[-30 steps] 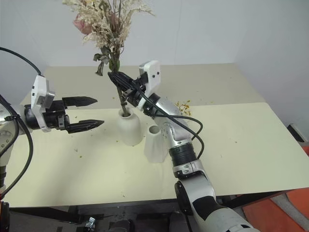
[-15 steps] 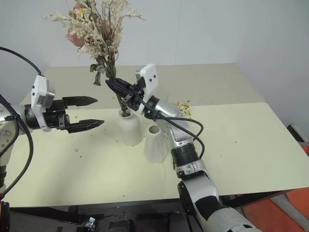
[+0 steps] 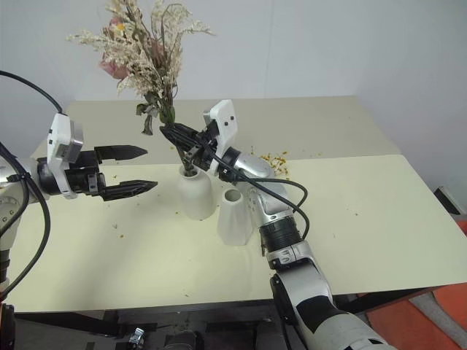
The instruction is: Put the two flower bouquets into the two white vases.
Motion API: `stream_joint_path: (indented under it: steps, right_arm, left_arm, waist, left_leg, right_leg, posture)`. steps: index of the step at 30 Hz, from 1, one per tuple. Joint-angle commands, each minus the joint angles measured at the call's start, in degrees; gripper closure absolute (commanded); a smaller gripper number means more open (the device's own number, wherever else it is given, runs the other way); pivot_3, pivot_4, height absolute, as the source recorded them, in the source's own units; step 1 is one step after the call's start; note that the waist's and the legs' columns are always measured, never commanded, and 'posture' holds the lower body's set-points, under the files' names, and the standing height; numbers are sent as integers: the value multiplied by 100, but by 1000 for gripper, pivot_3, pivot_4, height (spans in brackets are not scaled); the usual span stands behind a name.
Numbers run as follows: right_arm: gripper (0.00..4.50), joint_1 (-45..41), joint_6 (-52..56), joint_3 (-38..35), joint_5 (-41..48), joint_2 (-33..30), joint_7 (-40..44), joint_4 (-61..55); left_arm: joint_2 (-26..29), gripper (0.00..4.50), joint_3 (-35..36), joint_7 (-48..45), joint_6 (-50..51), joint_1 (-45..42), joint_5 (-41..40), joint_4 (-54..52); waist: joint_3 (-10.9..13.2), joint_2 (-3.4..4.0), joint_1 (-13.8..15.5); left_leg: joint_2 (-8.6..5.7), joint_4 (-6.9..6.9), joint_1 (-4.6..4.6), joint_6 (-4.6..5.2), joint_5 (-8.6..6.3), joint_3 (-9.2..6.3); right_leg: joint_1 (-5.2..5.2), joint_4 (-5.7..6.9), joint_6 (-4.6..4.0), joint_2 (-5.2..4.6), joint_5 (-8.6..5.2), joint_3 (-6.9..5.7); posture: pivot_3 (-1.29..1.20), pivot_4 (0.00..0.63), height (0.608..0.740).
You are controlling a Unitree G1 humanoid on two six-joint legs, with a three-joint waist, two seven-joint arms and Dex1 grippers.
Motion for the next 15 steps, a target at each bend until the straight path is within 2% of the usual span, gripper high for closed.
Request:
stream_joint_path:
  steps: [1,15]
  right_arm:
    - [4231,-19,-136,-29,-21,91,-25,-55]
    - [4231,25,-152,13,-295,152,-61,156]
  left_arm:
    - [59,0,128,3,-58,-78,-72,-108]
    - [57,0,126,44,-28,-52,-74,-157]
  waist:
    - [0,0,-1]
    - [-1,-2,-1]
  left_leg:
    - [0,0,0,0,0,0]
    - [0,0,6,-1,0,0]
  right_leg:
    - [0,0,0,0,0,0]
    - [2,5,1,1,-2,0]
  posture:
    - [0,150,740]
    - [0,150,740]
